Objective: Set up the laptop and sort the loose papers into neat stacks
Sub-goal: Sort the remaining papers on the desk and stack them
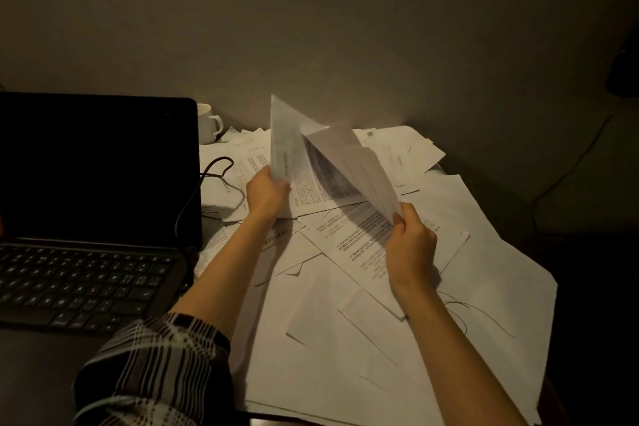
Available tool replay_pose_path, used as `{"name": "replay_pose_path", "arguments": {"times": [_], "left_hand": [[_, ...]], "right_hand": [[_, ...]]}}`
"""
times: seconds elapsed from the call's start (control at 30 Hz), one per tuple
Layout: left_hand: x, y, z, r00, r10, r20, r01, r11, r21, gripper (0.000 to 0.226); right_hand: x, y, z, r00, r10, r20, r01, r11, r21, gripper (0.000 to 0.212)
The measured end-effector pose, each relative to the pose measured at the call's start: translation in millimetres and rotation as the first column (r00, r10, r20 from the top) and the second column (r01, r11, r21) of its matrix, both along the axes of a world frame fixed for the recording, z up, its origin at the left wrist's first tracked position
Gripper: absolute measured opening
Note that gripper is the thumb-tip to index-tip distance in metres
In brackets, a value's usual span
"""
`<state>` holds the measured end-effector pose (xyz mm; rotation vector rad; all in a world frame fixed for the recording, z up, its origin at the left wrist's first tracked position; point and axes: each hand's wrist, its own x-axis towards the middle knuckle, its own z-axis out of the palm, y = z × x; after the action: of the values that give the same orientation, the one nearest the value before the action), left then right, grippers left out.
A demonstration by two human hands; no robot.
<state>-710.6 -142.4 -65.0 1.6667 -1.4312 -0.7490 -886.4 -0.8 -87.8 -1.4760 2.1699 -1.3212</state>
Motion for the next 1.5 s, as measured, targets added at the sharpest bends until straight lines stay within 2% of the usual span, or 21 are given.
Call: {"name": "replay_pose_path", "arguments": {"times": [0.1,0.2,0.3,0.37,0.4,0.5,0.6,0.7,0.8,0.83,0.9,0.93,1.0,1.07,1.1,1.2,1.27,1.33,1.37,1.43,1.5], "left_hand": [[14,16,7,0.992,-0.031,-0.126,0.022,0.997,-0.077,0.038],[38,36,10,0.942,-0.139,-0.307,0.144,0.990,-0.007,0.041],[58,65,11,0.828,-0.182,-0.531,0.305,0.940,0.155,0.032],[67,79,6,0.821,-0.180,-0.542,0.362,0.897,0.252,0.023],[70,83,1,0.834,-0.177,-0.523,0.364,0.888,0.280,0.018],[71,89,-7,0.823,-0.115,-0.557,0.321,0.902,0.288,0.014],[70,88,-5,0.641,0.037,-0.767,0.243,0.938,0.248,0.039],[66,89,-10,0.492,0.099,-0.865,0.176,0.962,0.210,0.057],[53,99,-12,0.288,-0.045,-0.957,0.181,0.984,0.008,0.058],[48,102,-13,0.273,-0.125,-0.954,0.206,0.976,-0.069,0.068],[34,107,-16,0.343,-0.231,-0.910,0.321,0.940,-0.118,0.084],[28,108,-18,0.404,-0.211,-0.890,0.355,0.933,-0.060,0.081],[16,108,-19,0.516,-0.074,-0.853,0.282,0.955,0.088,0.056],[9,103,-21,0.559,0.039,-0.828,0.174,0.971,0.163,0.021],[7,100,-24,0.572,0.075,-0.817,0.121,0.977,0.174,0.013],[9,95,-25,0.603,0.130,-0.787,0.008,0.985,0.170,0.032],[15,95,-17,0.610,0.072,-0.789,0.029,0.993,0.113,0.037],[22,92,-6,0.626,-0.092,-0.775,0.098,0.994,-0.038,0.045],[25,90,1,0.645,-0.178,-0.744,0.139,0.984,-0.115,0.048],[27,87,26,0.672,-0.296,-0.679,0.217,0.955,-0.202,0.047],[26,85,53,0.653,-0.415,-0.634,0.305,0.910,-0.282,0.038]], "right_hand": [[3,0,3,0.973,0.095,0.210,-0.058,0.983,-0.175,0.018],[-3,-6,-6,0.972,0.176,0.153,-0.125,0.948,-0.293,0.026],[-17,-8,-12,0.955,0.293,0.042,-0.276,0.934,-0.228,0.042],[-27,-8,-8,0.943,0.316,-0.108,-0.325,0.942,-0.086,0.044],[-32,-8,-7,0.932,0.341,-0.126,-0.344,0.939,-0.004,0.043],[-41,-6,-5,0.938,0.342,0.054,-0.345,0.934,0.095,0.040],[-48,-8,-8,0.950,0.227,0.217,-0.250,0.965,0.084,0.039],[-48,-12,-11,0.945,0.155,0.287,-0.181,0.981,0.068,0.040],[-45,-10,-7,0.973,0.069,0.221,-0.095,0.990,0.108,0.035],[-42,-10,-6,0.980,0.055,0.189,-0.077,0.991,0.111,0.035],[-38,-8,-4,0.990,0.052,0.131,-0.070,0.989,0.133,0.037],[-36,-7,-2,0.991,0.066,0.113,-0.082,0.987,0.141,0.037],[-36,-6,-1,0.985,0.128,0.112,-0.146,0.975,0.170,0.039],[-36,-3,3,0.971,0.213,0.111,-0.233,0.947,0.221,0.044],[-37,-2,5,0.965,0.234,0.115,-0.256,0.936,0.242,0.048],[-39,1,10,0.954,0.165,0.250,-0.209,0.964,0.161,0.045],[-39,0,16,0.924,0.078,0.375,-0.098,0.995,0.036,0.031],[-42,-2,22,0.934,0.071,0.351,-0.051,0.997,-0.066,0.022],[-44,-5,26,0.928,0.113,0.356,-0.086,0.992,-0.091,0.026],[-47,-13,37,0.884,0.212,0.417,-0.210,0.976,-0.051,0.054],[-48,-20,52,0.838,0.294,0.460,-0.302,0.951,-0.058,0.074]]}}
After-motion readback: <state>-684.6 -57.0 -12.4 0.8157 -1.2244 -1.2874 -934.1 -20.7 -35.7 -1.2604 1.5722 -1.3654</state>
